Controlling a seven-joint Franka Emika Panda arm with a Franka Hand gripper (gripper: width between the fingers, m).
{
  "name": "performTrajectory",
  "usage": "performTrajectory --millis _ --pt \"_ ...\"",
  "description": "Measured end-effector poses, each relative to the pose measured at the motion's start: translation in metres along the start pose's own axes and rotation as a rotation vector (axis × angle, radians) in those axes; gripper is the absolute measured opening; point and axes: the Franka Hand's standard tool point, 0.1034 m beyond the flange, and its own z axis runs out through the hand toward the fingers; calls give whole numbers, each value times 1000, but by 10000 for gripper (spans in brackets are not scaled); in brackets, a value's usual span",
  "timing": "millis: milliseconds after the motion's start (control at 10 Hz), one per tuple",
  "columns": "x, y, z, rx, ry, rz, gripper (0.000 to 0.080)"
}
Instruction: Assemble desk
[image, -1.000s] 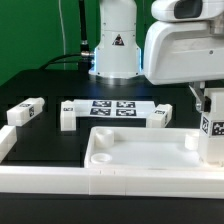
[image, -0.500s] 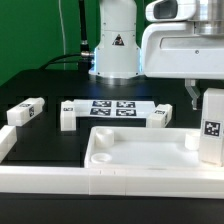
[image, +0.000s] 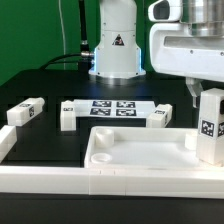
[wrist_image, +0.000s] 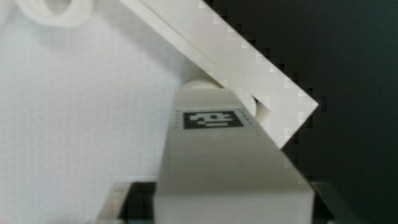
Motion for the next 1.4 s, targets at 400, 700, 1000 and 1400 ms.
performTrajectory --millis 400,700,1000,1400 --pt "-1 -1 1 3 -5 -18 542" --pt "-3 -1 1 2 -6 -167 639" --pt "-3 -1 2 2 -6 -385 649" --pt "-8 -1 5 -34 16 -719 649"
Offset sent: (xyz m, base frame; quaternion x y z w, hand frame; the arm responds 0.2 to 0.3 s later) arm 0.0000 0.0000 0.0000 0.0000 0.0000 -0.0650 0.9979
